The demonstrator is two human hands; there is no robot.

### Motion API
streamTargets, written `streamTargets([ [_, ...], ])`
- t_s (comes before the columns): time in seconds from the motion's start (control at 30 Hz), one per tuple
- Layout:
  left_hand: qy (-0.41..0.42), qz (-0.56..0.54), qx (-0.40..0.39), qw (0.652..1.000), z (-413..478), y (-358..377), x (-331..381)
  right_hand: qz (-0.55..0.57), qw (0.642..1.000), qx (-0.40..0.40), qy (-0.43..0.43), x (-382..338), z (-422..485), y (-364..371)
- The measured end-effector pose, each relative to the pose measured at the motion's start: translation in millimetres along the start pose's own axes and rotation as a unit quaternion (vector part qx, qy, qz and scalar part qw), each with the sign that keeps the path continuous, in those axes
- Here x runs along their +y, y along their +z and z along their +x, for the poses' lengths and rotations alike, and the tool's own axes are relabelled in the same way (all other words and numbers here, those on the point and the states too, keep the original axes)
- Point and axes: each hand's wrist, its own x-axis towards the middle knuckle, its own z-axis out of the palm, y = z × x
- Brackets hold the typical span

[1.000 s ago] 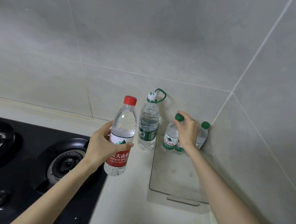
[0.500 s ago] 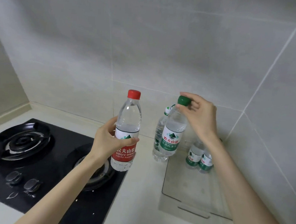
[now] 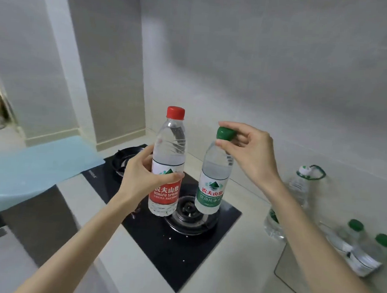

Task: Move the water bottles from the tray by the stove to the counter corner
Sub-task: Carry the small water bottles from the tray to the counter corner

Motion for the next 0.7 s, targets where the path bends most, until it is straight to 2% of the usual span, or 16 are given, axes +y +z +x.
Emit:
streamTargets([
  [0.4,-0.001,0.036,0.197,0.980,-82.6,-185.9,3.8,0.098,0.979,-0.160,-0.074,-96.4,-5.8,181.4],
  [0.7,-0.005,0.074,0.306,0.949,-171.4,-340.2,6.2,0.195,0.937,-0.265,-0.120,-195.5,-45.7,335.2],
])
